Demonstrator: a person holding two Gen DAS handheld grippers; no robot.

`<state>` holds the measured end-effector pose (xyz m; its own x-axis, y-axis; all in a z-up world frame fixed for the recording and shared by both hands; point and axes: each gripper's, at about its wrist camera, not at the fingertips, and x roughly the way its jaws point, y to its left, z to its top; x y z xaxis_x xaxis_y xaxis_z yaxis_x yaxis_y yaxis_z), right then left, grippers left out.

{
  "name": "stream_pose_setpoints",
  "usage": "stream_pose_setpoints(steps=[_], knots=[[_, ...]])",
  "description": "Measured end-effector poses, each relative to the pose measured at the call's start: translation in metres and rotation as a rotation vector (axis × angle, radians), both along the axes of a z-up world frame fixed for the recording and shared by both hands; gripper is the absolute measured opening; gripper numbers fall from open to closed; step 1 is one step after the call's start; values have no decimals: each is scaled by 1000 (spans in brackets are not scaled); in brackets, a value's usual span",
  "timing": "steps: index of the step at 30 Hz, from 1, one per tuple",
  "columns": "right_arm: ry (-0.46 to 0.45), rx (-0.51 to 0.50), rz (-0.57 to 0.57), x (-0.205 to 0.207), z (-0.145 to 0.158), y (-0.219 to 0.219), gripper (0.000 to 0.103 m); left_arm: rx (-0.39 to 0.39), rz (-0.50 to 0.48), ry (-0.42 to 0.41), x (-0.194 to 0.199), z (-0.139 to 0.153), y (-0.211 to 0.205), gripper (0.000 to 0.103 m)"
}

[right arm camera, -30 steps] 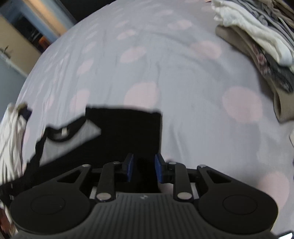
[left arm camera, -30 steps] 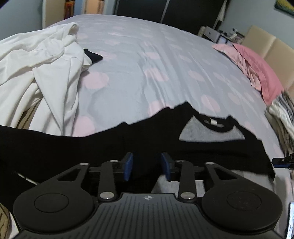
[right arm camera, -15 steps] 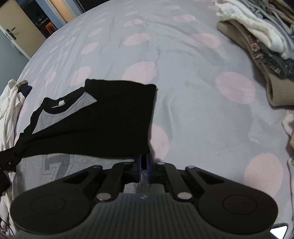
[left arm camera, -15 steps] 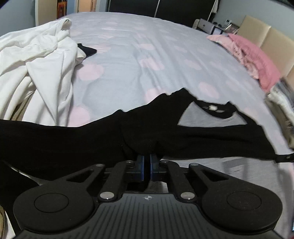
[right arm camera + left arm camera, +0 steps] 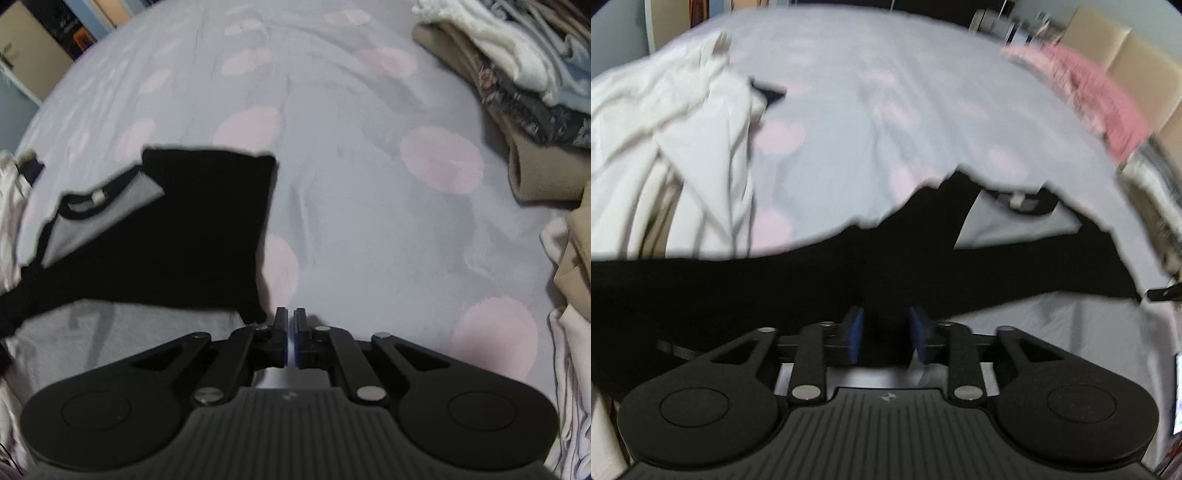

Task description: Fold clothes

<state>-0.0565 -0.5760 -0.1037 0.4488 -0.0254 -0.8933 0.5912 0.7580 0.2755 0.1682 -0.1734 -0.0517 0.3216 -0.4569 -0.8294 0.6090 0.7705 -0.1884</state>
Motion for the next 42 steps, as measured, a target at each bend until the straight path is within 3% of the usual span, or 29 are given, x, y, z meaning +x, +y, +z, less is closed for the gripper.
stream_pose_setpoints(steps=[4, 7, 11, 15, 23, 28, 37, 40, 41, 42], knots=[[-75, -13, -6, 10, 17, -5, 10, -4, -23, -92, 11, 8, -16, 41], [-127, -21, -36, 22, 24, -12, 24, -7, -31, -88, 25, -1, -29, 41], [-152, -6, -90, 39, 25, -19, 25, 34, 2, -77, 34, -17, -31, 40], [-136, -7, -79, 54, 19, -15, 29, -2, 52, -99, 43, -3, -10, 40], [-80, 1, -44, 65, 7, -4, 31, 56, 220, -154, 44, 39, 53, 45], [-69, -33, 10, 63, 15, 12, 35, 111, 317, -140, 27, 47, 95, 46], [-84, -57, 66, 48, 34, 45, 37, 107, 281, -25, -9, 15, 120, 47], [-98, -66, 70, 41, 43, 56, 37, 152, 280, 33, -9, 2, 118, 38], [-107, -66, 69, 38, 47, 60, 37, 144, 280, 46, -8, -1, 120, 24], [-117, -65, 70, 36, 50, 63, 37, 134, 281, 58, -7, -3, 122, 18]])
